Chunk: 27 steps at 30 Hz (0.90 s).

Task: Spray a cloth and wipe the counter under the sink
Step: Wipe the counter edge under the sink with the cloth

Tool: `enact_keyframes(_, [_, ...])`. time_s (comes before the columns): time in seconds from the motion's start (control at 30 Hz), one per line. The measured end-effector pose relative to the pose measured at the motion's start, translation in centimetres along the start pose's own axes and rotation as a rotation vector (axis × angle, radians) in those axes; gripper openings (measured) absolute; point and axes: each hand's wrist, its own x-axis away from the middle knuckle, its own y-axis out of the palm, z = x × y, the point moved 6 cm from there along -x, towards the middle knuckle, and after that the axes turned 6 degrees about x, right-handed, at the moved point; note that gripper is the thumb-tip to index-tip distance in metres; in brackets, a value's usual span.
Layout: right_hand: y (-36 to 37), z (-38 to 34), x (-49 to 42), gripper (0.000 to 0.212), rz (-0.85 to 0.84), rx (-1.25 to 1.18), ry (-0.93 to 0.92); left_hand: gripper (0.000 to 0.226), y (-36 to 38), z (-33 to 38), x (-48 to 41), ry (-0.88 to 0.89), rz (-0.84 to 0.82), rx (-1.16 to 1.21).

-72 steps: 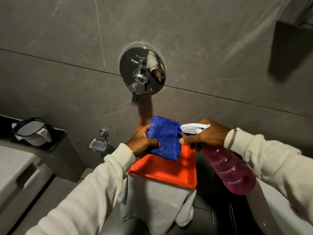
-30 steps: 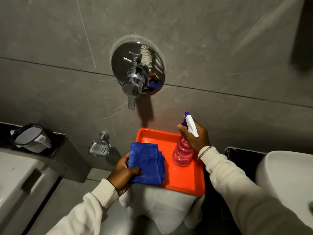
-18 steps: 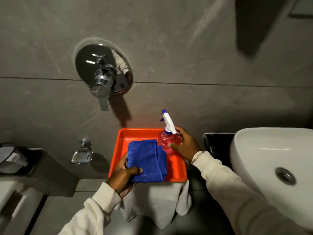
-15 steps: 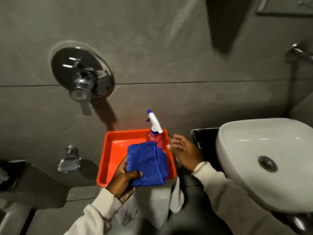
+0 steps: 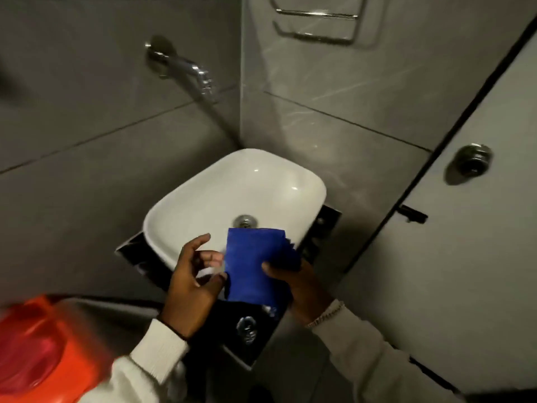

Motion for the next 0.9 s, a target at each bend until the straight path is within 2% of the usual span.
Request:
enact_keyframes(0.1, [-8.3,-2.9,-0.8,0.038,0.170,-0.043,-0.020,0.068,5.1,-0.8,-1.8,0.093,-0.118,-0.350])
enact_keyframes(0.17, [-13.0,-4.9,-1.8,0.031,0.316,-0.034,-0.047,0.071,7.7,-2.4,-2.5,0.185,-0.239,-0.594])
enact_keyframes(0.27, [-18.1,-7.4,-5.2,0.016,0.617,0.368,-0.151,0.078,9.8,-6.6,-3.3,0.253,-0.430,-1.020])
enact_keyframes(0.33, [-19.6,-7.8,-8.5,0.021,0.689,0.692,-0.235,0.082,10.0,-8.2,-3.5,0.302,-0.473,-1.287])
enact_keyframes(0.4, [-20.2,-7.0,-12.1,0.027,0.597,0.987,-0.295,0.084,10.3,-8.7,-3.8,0.305,-0.490,-1.436])
enact_keyframes(0.43, [-20.4,-5.9,-13.8,0.033,0.508,1.089,-0.269,0.085,10.3,-8.6,-4.0,0.304,-0.485,-1.469])
enact_keyframes(0.57, [-19.8,-0.5,-16.9,0.060,0.201,1.329,-0.181,0.096,9.9,-8.6,-4.6,0.227,-0.469,-1.503])
enact_keyframes(0.63, [-19.5,1.2,-17.2,0.065,0.095,1.405,-0.147,0.100,10.0,-8.6,-4.7,0.176,-0.469,-1.492])
enact_keyframes(0.73, [-20.4,1.0,-18.3,0.053,0.085,1.417,-0.143,0.103,10.0,-8.6,-4.9,0.098,-0.453,-1.467])
enact_keyframes(0.9, [-21.4,0.5,-22.8,0.068,0.016,1.732,-0.091,0.105,10.4,-8.6,-5.3,0.043,-0.467,-1.462])
